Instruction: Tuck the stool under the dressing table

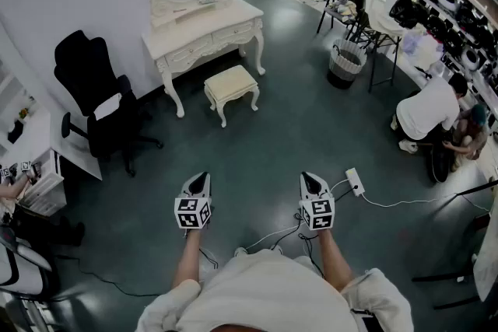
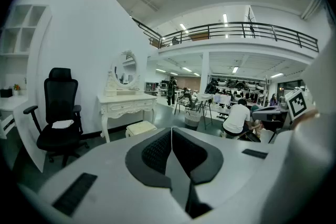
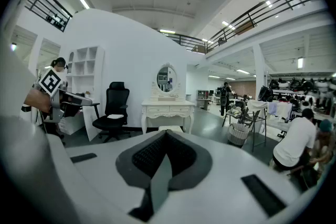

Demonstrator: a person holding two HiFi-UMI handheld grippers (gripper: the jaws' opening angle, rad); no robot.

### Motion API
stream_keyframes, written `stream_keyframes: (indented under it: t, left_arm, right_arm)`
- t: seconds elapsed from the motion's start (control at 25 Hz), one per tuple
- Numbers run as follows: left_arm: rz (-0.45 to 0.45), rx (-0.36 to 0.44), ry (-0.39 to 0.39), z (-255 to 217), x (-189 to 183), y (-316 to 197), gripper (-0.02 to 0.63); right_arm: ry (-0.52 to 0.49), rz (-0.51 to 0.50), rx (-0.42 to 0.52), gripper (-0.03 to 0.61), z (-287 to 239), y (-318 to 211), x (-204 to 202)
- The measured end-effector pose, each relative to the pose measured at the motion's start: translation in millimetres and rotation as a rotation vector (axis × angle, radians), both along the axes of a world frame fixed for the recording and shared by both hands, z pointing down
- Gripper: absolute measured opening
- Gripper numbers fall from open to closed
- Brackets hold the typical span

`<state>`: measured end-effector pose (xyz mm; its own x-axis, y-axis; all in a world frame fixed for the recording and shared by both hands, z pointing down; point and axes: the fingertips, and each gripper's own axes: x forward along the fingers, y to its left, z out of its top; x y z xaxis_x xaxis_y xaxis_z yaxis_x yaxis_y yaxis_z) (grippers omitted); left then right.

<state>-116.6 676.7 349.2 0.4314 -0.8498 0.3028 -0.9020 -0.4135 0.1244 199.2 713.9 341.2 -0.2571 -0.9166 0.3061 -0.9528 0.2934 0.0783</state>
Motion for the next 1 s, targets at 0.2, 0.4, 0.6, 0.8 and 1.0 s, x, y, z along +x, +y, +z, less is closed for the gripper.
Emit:
stream_keyframes:
  t: [0.2, 0.4, 0.6, 0.8, 1.0]
  left_arm:
    - [0.005, -0.002, 0.001, 1.9, 5.2, -3.1, 0.018]
    - [0.005, -0.01, 0.003, 3.3, 9.7, -0.3, 0.018]
    - [0.007, -0.005, 0.025, 3.0, 13.4, 6.2, 0.02]
    - [0.037, -0.009, 0.063, 5.5, 21.5, 14.4, 0.05]
    - [0.054, -0.033, 0.085, 11.2, 31.4, 21.2, 0.214]
  right_arm:
    - [0.001, -0.003, 0.005, 0.0, -0.6, -5.1, 1.2]
    - [0.004, -0.008, -0.003, 0.0, 2.5, -4.2, 3.7]
    - [-0.034, -0.001, 0.011, 0.002, 0.5, -0.6, 8.4]
    - [-0.089, -0.052, 0.02, 0.084, 0.1, 3.5, 5.0]
    - [-0.096, -0.103, 0.007, 0.256, 1.6, 6.3, -0.5]
